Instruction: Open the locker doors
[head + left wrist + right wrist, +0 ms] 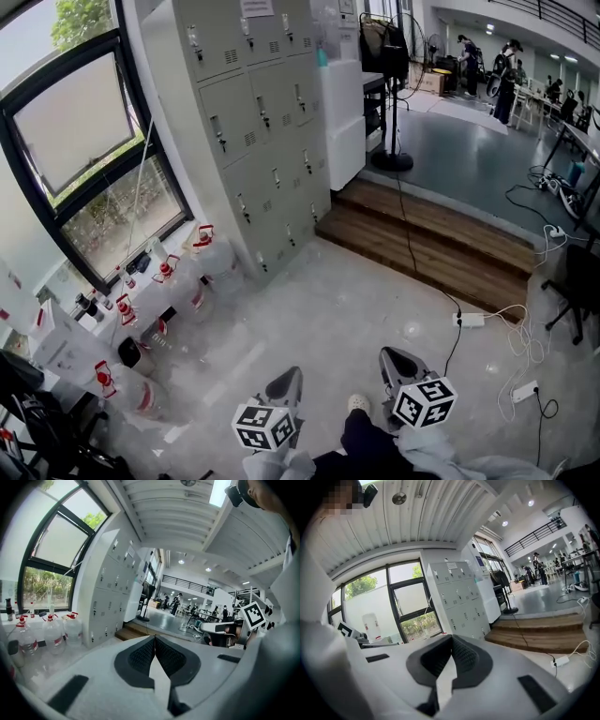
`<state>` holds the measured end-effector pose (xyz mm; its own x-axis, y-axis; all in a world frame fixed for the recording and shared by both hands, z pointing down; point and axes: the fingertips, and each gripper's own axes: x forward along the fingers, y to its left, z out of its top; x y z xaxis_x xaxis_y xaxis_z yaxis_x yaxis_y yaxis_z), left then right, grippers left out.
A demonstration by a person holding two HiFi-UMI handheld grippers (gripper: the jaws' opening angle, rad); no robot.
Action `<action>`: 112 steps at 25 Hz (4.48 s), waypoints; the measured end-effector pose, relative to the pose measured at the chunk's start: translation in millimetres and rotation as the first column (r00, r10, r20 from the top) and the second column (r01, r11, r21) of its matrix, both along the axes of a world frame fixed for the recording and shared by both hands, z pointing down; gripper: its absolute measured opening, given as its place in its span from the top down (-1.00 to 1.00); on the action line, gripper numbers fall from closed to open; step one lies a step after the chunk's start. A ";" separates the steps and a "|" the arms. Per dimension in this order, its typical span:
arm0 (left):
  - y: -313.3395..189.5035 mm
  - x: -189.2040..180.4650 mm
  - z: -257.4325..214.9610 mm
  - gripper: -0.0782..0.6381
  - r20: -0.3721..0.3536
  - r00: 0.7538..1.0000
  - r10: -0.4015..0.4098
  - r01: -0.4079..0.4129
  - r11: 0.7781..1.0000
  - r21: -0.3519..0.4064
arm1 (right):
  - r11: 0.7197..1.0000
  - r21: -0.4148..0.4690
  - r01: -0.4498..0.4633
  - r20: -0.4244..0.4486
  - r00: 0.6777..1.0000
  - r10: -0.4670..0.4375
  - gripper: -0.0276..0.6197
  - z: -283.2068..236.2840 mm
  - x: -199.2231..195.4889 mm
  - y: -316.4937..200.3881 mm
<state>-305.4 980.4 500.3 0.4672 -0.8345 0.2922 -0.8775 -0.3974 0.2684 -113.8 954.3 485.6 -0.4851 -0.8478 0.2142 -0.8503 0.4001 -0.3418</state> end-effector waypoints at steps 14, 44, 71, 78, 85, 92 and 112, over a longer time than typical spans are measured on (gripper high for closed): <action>-132.2 23.7 -1.2 0.76 -0.001 1.000 -0.010 0.011 1.000 0.015 | 0.999 0.023 0.022 -0.003 1.000 -0.022 0.91 1.2 18.2 -137.0; -237.7 55.1 27.5 0.76 -0.051 0.998 -0.048 0.046 0.998 -0.052 | 0.997 -0.023 0.071 -0.008 0.997 -0.072 0.64 27.7 44.8 -243.2; -454.3 49.1 10.9 0.76 -0.052 0.999 -0.003 0.001 0.999 -0.044 | 0.999 0.005 0.041 0.006 0.999 -0.041 0.64 1.1 29.7 -454.3; -524.0 46.8 8.1 0.76 -0.042 0.999 0.016 -0.017 0.999 -0.047 | 1.000 -0.002 0.026 0.012 1.000 -0.026 0.64 1.0 28.2 -520.2; -580.8 45.6 8.5 0.76 -0.039 0.999 0.034 -0.036 0.998 -0.052 | 1.000 -0.013 0.014 0.012 1.000 -0.013 0.64 4.6 26.4 -576.2; -622.5 36.7 11.7 0.76 -0.037 0.998 0.046 -0.048 0.997 -0.059 | 1.000 -0.010 -0.001 0.018 1.000 0.001 0.64 5.6 19.7 -621.5; -649.8 37.4 28.2 0.76 -0.062 0.993 0.099 -0.104 0.991 -0.079 | 0.999 -0.030 -0.044 0.003 0.999 0.044 0.64 20.2 22.2 -632.5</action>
<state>-268.1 330.6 528.5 0.5663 -0.7564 0.3274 -0.8158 -0.4580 0.3531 -91.6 321.8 505.8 -0.4486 -0.8615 0.2379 -0.8654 0.3521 -0.3566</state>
